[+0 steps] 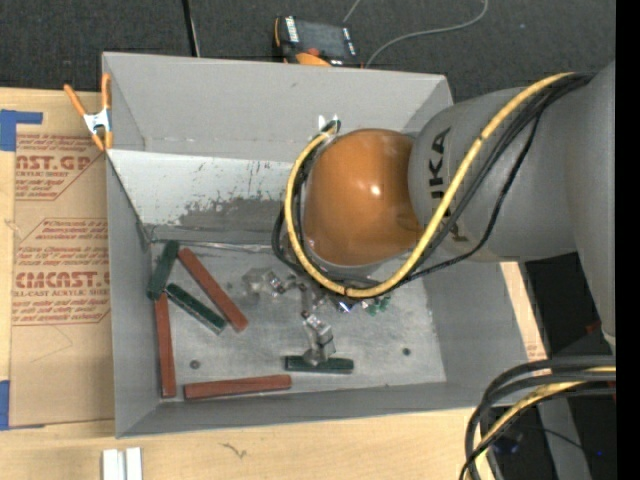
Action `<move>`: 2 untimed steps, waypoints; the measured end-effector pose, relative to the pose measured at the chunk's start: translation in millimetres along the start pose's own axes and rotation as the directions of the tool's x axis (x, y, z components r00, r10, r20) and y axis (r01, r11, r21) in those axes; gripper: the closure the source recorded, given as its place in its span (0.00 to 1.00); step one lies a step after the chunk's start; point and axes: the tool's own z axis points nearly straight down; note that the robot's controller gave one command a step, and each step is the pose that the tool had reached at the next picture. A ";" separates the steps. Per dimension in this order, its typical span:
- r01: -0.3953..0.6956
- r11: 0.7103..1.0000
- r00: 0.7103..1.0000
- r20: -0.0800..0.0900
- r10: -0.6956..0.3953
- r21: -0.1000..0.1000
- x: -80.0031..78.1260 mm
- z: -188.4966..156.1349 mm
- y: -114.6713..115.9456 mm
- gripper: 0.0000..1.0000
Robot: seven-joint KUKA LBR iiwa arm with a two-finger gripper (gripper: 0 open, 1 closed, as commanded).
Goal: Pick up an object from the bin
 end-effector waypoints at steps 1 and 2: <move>0.053 0.999 0.999 -0.004 -0.053 -0.001 54.2 1.0 -61.7 0.00; 0.108 0.994 0.994 0.000 -0.108 -0.003 64.4 72.9 -32.0 0.00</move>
Offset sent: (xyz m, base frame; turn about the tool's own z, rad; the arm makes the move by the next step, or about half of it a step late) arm -0.0056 -0.0783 -0.0003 -0.0594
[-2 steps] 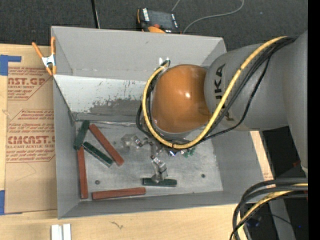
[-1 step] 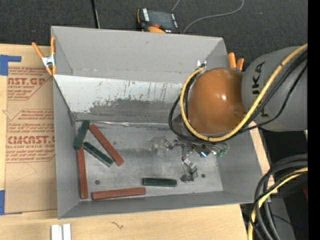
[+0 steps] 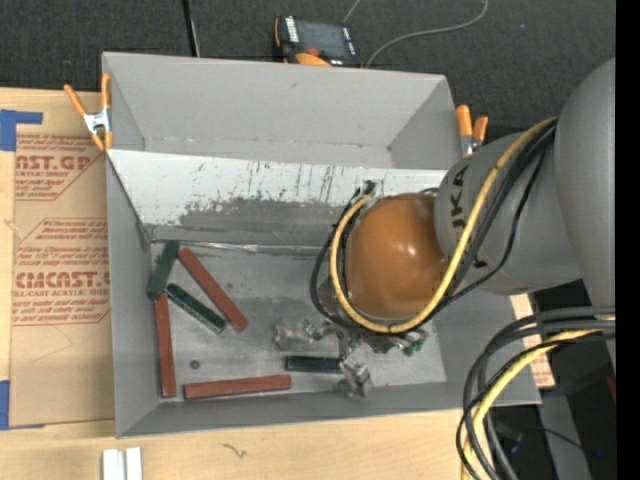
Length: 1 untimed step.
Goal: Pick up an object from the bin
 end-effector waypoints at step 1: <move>-0.232 0.973 0.973 0.001 0.232 0.002 -13.3 14.5 -61.1 0.00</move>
Offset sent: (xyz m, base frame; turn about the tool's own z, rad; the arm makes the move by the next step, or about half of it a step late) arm 0.0511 -0.0348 -0.0139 0.2318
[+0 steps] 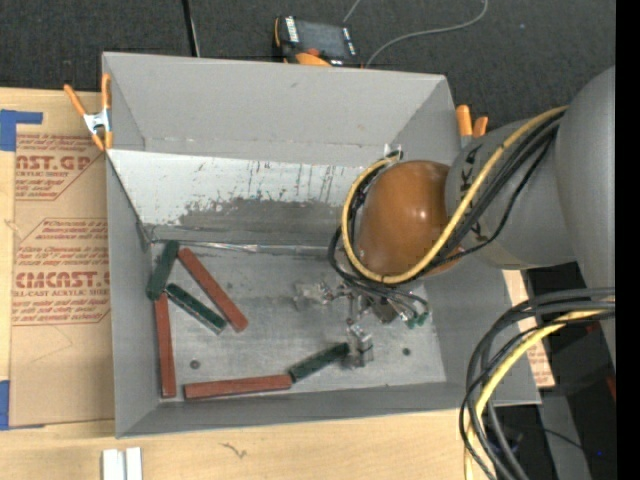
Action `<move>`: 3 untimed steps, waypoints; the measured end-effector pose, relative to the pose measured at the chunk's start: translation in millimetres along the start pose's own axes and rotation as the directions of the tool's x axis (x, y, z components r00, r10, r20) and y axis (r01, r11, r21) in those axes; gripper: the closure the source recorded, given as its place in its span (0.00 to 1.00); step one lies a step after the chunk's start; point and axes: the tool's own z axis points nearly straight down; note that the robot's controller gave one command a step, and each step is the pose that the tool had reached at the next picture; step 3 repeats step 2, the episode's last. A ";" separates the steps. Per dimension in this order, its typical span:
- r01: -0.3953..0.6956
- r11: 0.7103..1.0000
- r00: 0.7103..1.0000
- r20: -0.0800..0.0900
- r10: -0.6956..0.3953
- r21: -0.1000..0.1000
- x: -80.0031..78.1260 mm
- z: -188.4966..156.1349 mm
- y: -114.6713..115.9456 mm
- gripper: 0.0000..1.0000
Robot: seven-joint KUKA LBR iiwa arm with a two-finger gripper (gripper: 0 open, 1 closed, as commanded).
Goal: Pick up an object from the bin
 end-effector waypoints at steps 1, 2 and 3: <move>0.002 1.000 1.000 -0.002 -0.002 -0.001 0.1 -0.3 0.8 1.00; 0.149 0.989 0.989 0.007 -0.149 0.005 -19.7 -150.5 -13.1 1.00; 0.149 0.989 0.989 0.007 -0.149 0.005 -19.7 -150.5 -13.1 1.00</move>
Offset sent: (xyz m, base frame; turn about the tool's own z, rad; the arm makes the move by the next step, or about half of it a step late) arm 0.0000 0.0000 0.0000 0.0000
